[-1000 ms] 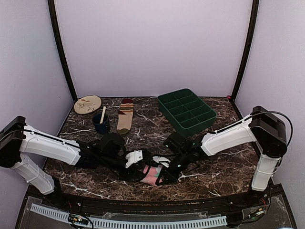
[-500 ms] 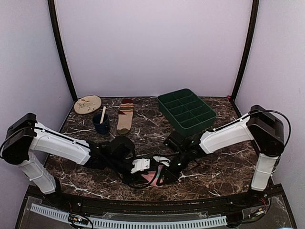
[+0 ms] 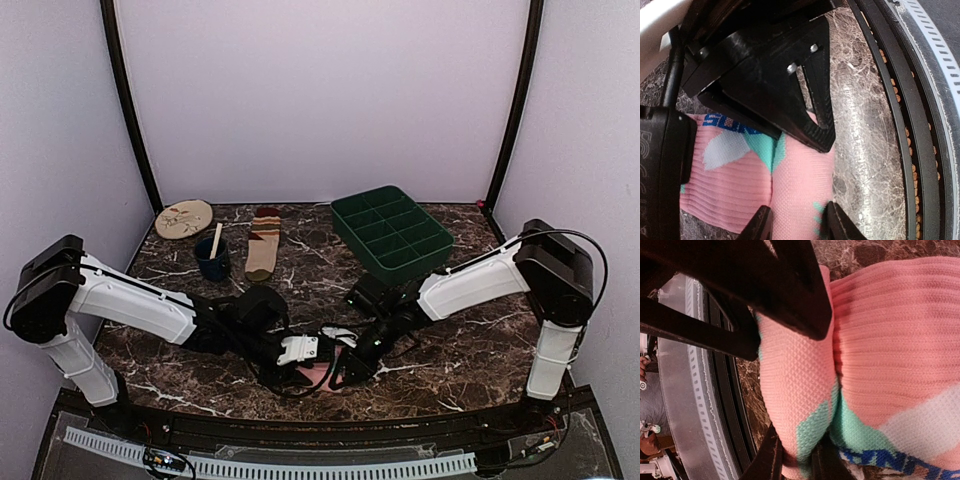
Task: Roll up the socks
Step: Roll the sock at the center of the board.
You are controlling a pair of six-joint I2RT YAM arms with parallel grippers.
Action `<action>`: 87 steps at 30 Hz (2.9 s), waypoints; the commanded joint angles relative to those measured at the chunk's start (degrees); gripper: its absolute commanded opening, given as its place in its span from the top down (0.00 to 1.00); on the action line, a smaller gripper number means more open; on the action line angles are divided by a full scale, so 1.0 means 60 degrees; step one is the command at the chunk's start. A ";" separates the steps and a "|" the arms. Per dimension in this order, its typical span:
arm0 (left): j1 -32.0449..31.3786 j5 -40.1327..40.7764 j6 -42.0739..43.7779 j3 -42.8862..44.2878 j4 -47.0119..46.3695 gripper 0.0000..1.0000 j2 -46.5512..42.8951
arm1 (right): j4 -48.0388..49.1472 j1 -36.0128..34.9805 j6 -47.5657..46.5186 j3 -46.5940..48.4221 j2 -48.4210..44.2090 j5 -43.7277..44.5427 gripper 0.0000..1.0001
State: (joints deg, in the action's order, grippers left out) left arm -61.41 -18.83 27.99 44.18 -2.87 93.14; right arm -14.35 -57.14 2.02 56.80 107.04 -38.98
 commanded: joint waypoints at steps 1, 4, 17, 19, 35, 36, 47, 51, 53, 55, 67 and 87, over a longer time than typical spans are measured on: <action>-0.0118 -0.0256 0.0145 0.0089 0.0537 0.60 0.0155 | -0.0756 0.0130 -0.0029 -0.0142 0.0436 0.0305 1.00; -0.0122 -0.0426 0.0097 0.0114 0.0591 0.61 0.0228 | -0.0772 0.0164 -0.0036 -0.0106 0.0495 0.0237 1.00; -0.0122 -0.1140 0.0201 0.0857 0.1656 0.88 0.1171 | -0.0770 0.0208 0.0005 -0.0002 0.0651 0.0159 1.00; -0.0122 -0.1285 0.0186 0.1009 0.1875 0.93 0.1323 | -0.0757 0.0219 0.0013 -0.0017 0.0646 0.0151 1.00; 0.0712 -0.2525 -0.0258 0.1749 0.2775 1.00 0.2043 | -0.0369 0.0544 0.0529 -0.0907 -0.0149 0.0445 0.67; 0.0761 -0.2557 -0.0289 0.1802 0.2809 1.00 0.2104 | -0.0341 0.0578 0.0560 -0.1002 -0.0241 0.0484 0.67; 0.1001 -0.3054 -0.0428 0.2545 0.3505 1.00 0.2702 | 0.0109 0.1239 0.1186 -0.2106 -0.1248 0.1108 0.63; 0.1127 -0.3288 -0.0529 0.2697 0.3629 1.00 0.2875 | 0.0248 0.1332 0.1348 -0.2341 -0.1524 0.1284 0.62; 0.1211 -0.3433 -0.0593 0.2785 0.3688 1.00 0.2961 | 0.0285 0.1397 0.1436 -0.2421 -0.1684 0.1488 0.62; 0.1306 -0.3546 -0.0632 0.2913 0.3826 1.00 0.3059 | 0.0272 0.1423 0.1535 -0.2478 -0.1900 0.1834 0.62; 0.1726 -0.4717 -0.0792 0.4082 0.4979 1.00 0.4097 | 0.0303 0.0921 0.1679 -0.3008 -0.4401 0.5097 0.62; 0.2178 -0.5452 -0.0909 0.4691 0.5428 1.00 0.4793 | 0.0217 -0.2706 -0.0740 -0.1880 -0.3935 0.8037 0.59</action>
State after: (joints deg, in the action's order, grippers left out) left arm -48.80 -55.48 22.68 72.27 27.11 120.01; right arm -13.32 -71.81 2.39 41.39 80.42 7.22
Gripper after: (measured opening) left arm 0.089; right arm 0.410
